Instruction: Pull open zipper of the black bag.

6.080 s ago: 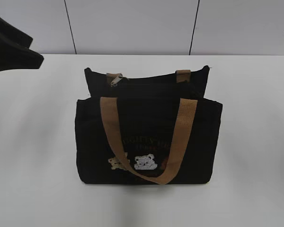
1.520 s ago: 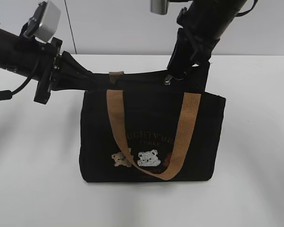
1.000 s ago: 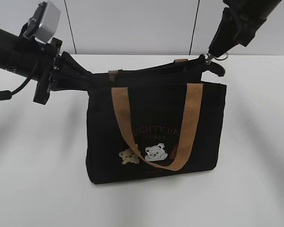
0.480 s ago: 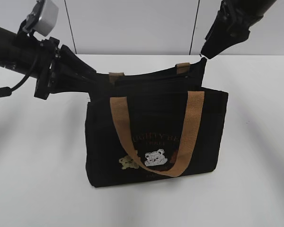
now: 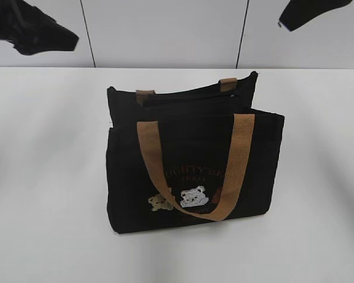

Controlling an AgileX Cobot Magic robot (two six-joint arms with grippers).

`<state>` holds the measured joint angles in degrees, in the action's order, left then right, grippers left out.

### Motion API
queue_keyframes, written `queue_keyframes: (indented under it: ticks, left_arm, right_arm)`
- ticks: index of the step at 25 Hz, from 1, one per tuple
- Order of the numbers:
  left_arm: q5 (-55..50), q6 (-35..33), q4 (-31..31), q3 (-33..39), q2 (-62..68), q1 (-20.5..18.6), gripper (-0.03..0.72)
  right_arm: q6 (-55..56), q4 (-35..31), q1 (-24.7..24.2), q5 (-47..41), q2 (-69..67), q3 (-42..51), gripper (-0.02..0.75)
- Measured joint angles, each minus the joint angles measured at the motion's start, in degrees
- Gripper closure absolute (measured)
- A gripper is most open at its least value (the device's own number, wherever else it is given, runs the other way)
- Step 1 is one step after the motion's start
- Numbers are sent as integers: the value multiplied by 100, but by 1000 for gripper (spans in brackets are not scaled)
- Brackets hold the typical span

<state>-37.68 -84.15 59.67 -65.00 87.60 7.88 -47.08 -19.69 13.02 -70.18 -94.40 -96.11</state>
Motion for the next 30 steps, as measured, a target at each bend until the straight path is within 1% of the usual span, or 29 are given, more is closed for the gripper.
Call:
queue_keyframes:
  ticks: [1,4,5,6,8,10,12,13,15,17,19,21,25,26,30]
  left_arm:
    - [164,600,-387,0,-186,0,160]
    - [363,3095,-1947,0,-678,-28,160]
    - [357,3769,-2443,0,-796,-28,163]
    - [313,4679,-3158,0,-924,-34,171]
    - [152,5946,-4177,0,-1147,-34,193]
    - [-216,7331,-5309,0,-1374,-34,211]
    - [-733,8293,-6100,0,-1568,-34,218]
    - [-1112,8650,-6490,0,-1672,-34,220]
    - [-1623,8891,-6831,0,-1884,-45,220]
    - [-2050,9003,-6952,11,-2102,-49,220]
    - [-2232,9041,-6982,63,-2385,-51,221]
    - [-2261,9060,-6947,262,-2760,-51,221]
    - [-2274,9065,-6777,1057,-3665,-51,221]
    - [-2274,9065,-6758,1340,-3997,-51,221]
    - [-2218,9083,-6749,2093,-5058,-51,221]
  right_arm:
    - [278,183,0,0,124,0,295]
    - [1202,853,0,0,458,0,295]
    - [1530,1136,0,-5,567,0,295]
    - [1773,1414,0,-5,654,0,295]
    - [2230,1793,0,-5,852,0,295]
    - [2531,1969,-5,-5,1047,0,294]
    - [2779,1969,-6,-5,1289,0,295]
    - [2866,2001,-6,-5,1399,0,295]
    - [3018,2001,-6,6,1716,136,295]
    - [3106,1969,-6,17,2062,485,295]
    - [3155,1939,-6,17,2495,1042,295]
    - [3187,1931,-6,24,2933,1782,295]
    - [3311,1841,-6,399,3949,3218,295]
    - [3356,1839,-6,511,4172,3521,295]
    - [3478,1832,-6,821,5301,4859,295]
